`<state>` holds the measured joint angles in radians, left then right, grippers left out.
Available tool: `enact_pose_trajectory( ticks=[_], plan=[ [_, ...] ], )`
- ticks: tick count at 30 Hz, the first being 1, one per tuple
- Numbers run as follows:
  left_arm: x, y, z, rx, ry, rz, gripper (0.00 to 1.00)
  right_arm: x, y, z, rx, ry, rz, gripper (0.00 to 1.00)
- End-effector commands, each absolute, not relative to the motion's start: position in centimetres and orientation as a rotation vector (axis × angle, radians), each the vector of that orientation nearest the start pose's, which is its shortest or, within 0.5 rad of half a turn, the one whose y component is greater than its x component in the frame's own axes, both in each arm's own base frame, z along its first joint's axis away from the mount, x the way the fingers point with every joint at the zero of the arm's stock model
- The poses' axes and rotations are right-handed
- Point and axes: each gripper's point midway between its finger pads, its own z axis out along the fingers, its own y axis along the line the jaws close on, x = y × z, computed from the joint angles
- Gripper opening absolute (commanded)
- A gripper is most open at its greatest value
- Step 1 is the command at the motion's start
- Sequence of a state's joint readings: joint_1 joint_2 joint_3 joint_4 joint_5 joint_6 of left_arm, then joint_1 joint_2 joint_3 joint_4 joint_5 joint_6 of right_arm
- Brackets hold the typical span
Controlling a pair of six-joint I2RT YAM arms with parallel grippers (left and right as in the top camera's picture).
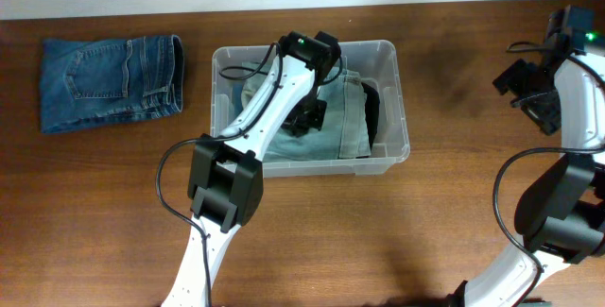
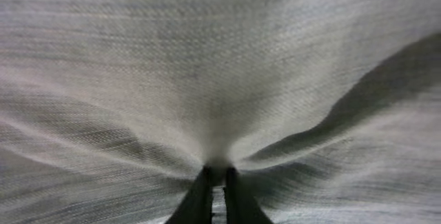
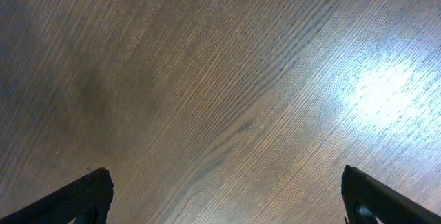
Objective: Pack container
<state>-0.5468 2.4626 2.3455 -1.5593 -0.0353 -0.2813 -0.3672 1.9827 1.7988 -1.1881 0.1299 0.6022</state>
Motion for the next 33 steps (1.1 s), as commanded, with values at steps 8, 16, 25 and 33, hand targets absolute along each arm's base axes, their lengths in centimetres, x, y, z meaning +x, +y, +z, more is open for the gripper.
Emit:
enact_pose_trajectory(
  ticks=[8,16,25,33],
  plan=[
    [44.2,-27.3,14.2,0.389,2.85,-0.139,0.21,38.7,-17.8,12.8,1.402,2.571,-0.174,0.98],
    [46.0,-31.6,11.1,0.44,2.781,-0.228,0.11,38.7,-17.8,12.8,1.402,2.571,-0.174,0.99],
    [44.9,-35.2,5.1,0.538,2.815,-0.211,0.01,38.7,-17.8,12.8,1.402,2.571,-0.174,0.98],
    [45.8,-34.7,5.9,0.599,2.753,-0.11,0.02,38.7,-17.8,12.8,1.402,2.571,-0.174,0.98]
  ],
)
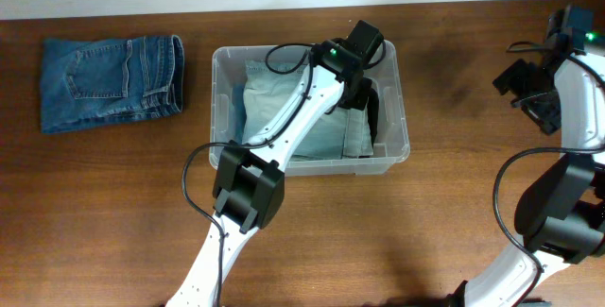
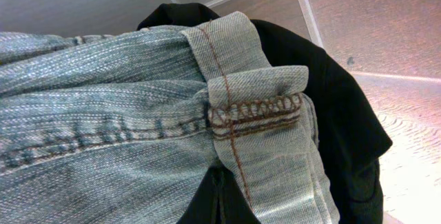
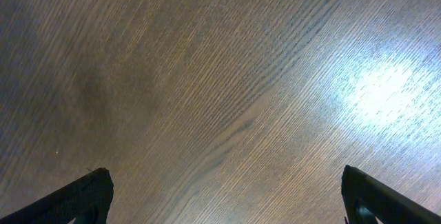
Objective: Pack container
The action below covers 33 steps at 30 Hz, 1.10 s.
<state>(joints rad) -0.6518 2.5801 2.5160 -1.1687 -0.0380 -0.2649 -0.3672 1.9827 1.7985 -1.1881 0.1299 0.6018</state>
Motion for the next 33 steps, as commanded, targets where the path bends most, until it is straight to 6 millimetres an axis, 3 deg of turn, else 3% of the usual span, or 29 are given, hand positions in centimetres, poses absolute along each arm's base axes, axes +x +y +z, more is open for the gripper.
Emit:
enact_pose_trajectory(
  ticks=[1,6,7,11,12,13,14,15,18,24,29,30,33],
  plan=[
    [46.1,-34.5,7.0,0.59,2.732,-0.103,0.02,38.7,-17.8,12.8,1.402,2.571,-0.173,0.98],
    [47.2,-33.0,15.3,0.513,2.595,-0.084,0.18,38.7,-17.8,12.8,1.402,2.571,-0.174,0.99],
    [47.6,-31.7,18.6,0.469,2.543,-0.063,0.2,38.7,-17.8,12.8,1.402,2.571,-0.174,0.98],
    [48.6,-27.4,24.0,0.349,2.456,0.02,0.21,38.7,-17.8,12.8,1.402,2.571,-0.174,0.98],
    [49.0,-26.0,24.9,0.313,2.441,0.053,0.25,38.7,-17.8,12.8,1.402,2.571,-0.174,0.98],
    [49.4,-24.5,25.5,0.275,2.432,0.086,0.38,38.7,-17.8,12.8,1.402,2.571,-0.174,0.98],
    [49.9,-22.9,26.0,0.238,2.428,0.115,0.67,38.7,-17.8,12.8,1.402,2.571,-0.174,0.98],
    [50.3,-21.5,26.1,0.205,2.429,0.14,0.83,38.7,-17.8,12.8,1.402,2.571,-0.174,0.98],
    [51.9,-16.0,26.1,0.08,2.442,0.233,0.99,38.7,-17.8,12.8,1.402,2.571,-0.174,0.98],
    [54.0,-3.5,25.9,-0.23,2.455,0.332,0.99,38.7,-17.8,12.8,1.402,2.571,-0.174,0.98],
    [53.8,7.6,25.9,-0.485,2.431,0.417,0.99,38.7,-17.8,12.8,1.402,2.571,-0.173,0.98],
    [53.4,11.8,25.9,-0.582,2.407,0.432,0.99,38.7,-17.8,12.8,1.402,2.571,-0.174,0.98],
    [52.8,16.2,25.1,-0.684,2.409,0.342,0.99,38.7,-17.8,12.8,1.402,2.571,-0.174,0.98]
  ],
)
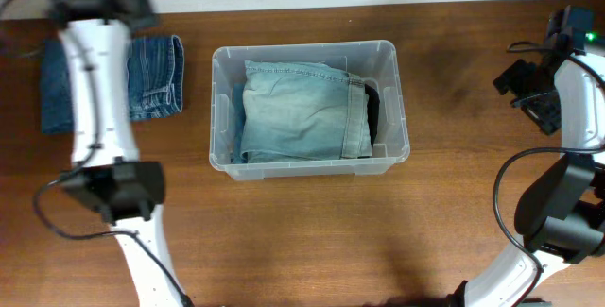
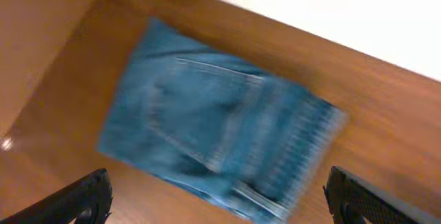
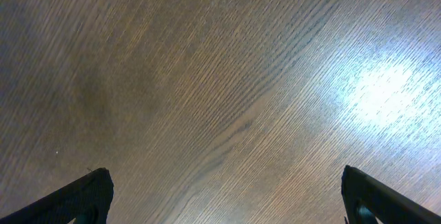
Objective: Pack container
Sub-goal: 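Retract left gripper from the bin to the dark-blue jeans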
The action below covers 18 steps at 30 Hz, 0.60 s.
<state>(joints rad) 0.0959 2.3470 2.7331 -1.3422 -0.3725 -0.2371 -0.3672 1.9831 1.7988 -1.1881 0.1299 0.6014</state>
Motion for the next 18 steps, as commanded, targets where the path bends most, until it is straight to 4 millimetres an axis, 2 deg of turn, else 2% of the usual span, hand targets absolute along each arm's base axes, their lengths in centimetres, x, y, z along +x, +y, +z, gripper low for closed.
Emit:
enact_pose_trajectory(
  ticks=[1,3,4,5,6,7,8,9,10,11,12,13,15,18],
  plan=[
    [52.7,17.6,24.8,-0.715,2.405,0.301,0.99,38.7,-17.8,12.8,1.402,2.571,-0.174,0.98],
    [52.6,19.8,24.0,-0.762,2.395,0.244,0.99,38.7,-17.8,12.8,1.402,2.571,-0.174,0.98],
    [52.5,20.8,23.5,-0.782,2.393,0.223,0.91,38.7,-17.8,12.8,1.402,2.571,-0.174,0.98],
    [52.4,22.0,22.7,-0.81,2.398,0.198,0.57,38.7,-17.8,12.8,1.402,2.571,-0.174,0.98],
    [52.2,22.8,22.0,-0.831,2.403,0.184,0.4,38.7,-17.8,12.8,1.402,2.571,-0.174,0.98],
    [51.9,23.9,21.1,-0.857,2.411,0.178,0.27,38.7,-17.8,12.8,1.402,2.571,-0.174,0.98],
    [51.3,25.9,19.4,-0.911,2.424,0.191,0.15,38.7,-17.8,12.8,1.402,2.571,-0.174,0.98],
    [51.1,26.8,18.5,-0.934,2.429,0.196,0.14,38.7,-17.8,12.8,1.402,2.571,-0.174,0.98],
    [50.9,27.6,17.8,-0.955,2.434,0.2,0.15,38.7,-17.8,12.8,1.402,2.571,-0.174,0.98],
    [50.5,28.5,17.0,-0.977,2.44,0.206,0.26,38.7,-17.8,12.8,1.402,2.571,-0.174,0.98],
    [50.2,29.2,16.2,-0.999,2.445,0.214,0.46,38.7,-17.8,12.8,1.402,2.571,-0.174,0.98],
    [50.0,29.8,15.6,-1.014,2.449,0.219,0.71,38.7,-17.8,12.8,1.402,2.571,-0.174,0.98],
    [49.5,31.1,14.3,-1.048,2.456,0.225,0.96,38.7,-17.8,12.8,1.402,2.571,-0.174,0.98],
    [48.6,32.6,12.3,-1.07,2.488,0.236,0.99,38.7,-17.8,12.8,1.402,2.571,-0.174,0.99]
  ],
)
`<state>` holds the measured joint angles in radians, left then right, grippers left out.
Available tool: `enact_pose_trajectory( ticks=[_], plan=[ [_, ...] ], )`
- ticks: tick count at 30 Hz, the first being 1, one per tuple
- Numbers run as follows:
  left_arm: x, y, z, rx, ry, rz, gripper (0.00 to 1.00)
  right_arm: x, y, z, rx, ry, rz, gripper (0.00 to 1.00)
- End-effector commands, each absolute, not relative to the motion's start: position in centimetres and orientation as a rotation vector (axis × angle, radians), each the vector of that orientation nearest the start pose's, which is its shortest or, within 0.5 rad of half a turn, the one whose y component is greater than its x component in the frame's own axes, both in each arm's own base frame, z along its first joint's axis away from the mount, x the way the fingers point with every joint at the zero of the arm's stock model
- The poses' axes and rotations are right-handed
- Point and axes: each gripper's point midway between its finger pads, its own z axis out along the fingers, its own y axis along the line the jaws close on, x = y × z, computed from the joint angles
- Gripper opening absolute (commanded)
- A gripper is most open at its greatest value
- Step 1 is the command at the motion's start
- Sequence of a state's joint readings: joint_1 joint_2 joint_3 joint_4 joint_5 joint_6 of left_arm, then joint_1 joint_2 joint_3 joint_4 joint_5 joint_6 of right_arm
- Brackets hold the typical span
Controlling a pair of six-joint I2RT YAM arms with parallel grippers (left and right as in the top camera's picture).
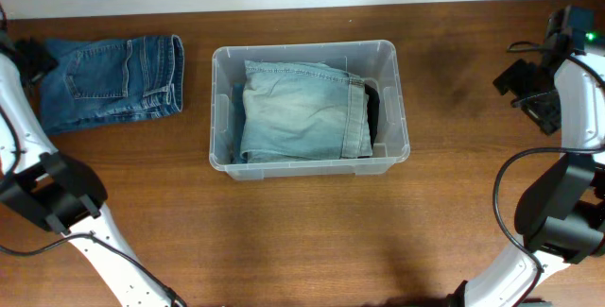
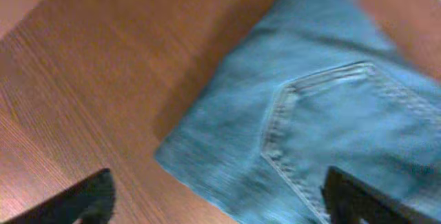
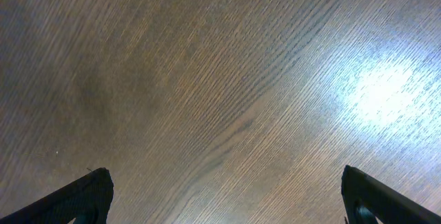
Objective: Pack container
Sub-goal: 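Retract left gripper from the bin to the dark-blue jeans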
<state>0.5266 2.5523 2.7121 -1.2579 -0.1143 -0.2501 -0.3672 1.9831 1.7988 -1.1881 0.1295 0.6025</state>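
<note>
A clear plastic container (image 1: pixel 404 109) stands mid-table with folded light-wash jeans (image 1: pixel 302 109) in it and a dark garment (image 1: pixel 372 109) tucked along their right side. Folded dark blue jeans (image 1: pixel 109 82) lie on the table at the far left; the left wrist view shows their back pocket (image 2: pixel 331 120) and near corner. My left gripper (image 2: pixel 217 200) hovers open over that corner at the table's left edge, nothing between its fingers. My right gripper (image 3: pixel 224 196) is open over bare wood at the far right.
The right arm (image 1: pixel 567 90) stands along the table's right edge. The left arm (image 1: pixel 24 127) runs down the left edge beside the blue jeans. The brown wooden table (image 1: pixel 312 231) ends at a pale wall behind.
My left gripper has moved from above the middle of the dark blue jeans to their left corner, lower and closer to the cloth. It stays open. The right arm has not moved.
My left gripper was shut, pressed down on the light jeans in the container. Then it was at their right end by the dark garment, still shut. Later it was open over the dark blue jeans at the far left, and now hangs by their corner.
</note>
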Motion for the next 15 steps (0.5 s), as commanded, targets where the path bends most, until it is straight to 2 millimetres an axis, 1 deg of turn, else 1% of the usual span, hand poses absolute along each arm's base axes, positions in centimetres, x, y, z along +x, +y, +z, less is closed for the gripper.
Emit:
enact_pose_trajectory(
  ticks=[1,4,8,10,13,14,15],
  plan=[
    [48.3,33.0,11.7,-1.069,2.502,0.24,0.99,38.7,-17.8,12.8,1.402,2.571,-0.174,0.98],
    [47.5,34.0,9.6,-1.077,2.547,0.244,0.99,38.7,-17.8,12.8,1.402,2.571,-0.174,0.98],
    [46.9,34.5,7.3,-1.08,2.594,0.23,0.99,38.7,-17.8,12.8,1.402,2.571,-0.174,0.98],
    [47.0,34.4,6.4,-1.053,2.617,0.211,0.99,38.7,-17.8,12.8,1.402,2.571,-0.174,0.98],
    [47.9,33.5,4.9,-0.933,2.664,0.118,0.99,38.7,-17.8,12.8,1.402,2.571,-0.174,0.98],
    [48.2,33.2,4.8,-0.909,2.669,0.09,0.99,38.7,-17.8,12.8,1.402,2.571,-0.174,0.98],
    [48.3,32.9,4.2,-0.892,2.678,0.062,0.99,38.7,-17.8,12.8,1.402,2.571,-0.174,0.98]
  ],
)
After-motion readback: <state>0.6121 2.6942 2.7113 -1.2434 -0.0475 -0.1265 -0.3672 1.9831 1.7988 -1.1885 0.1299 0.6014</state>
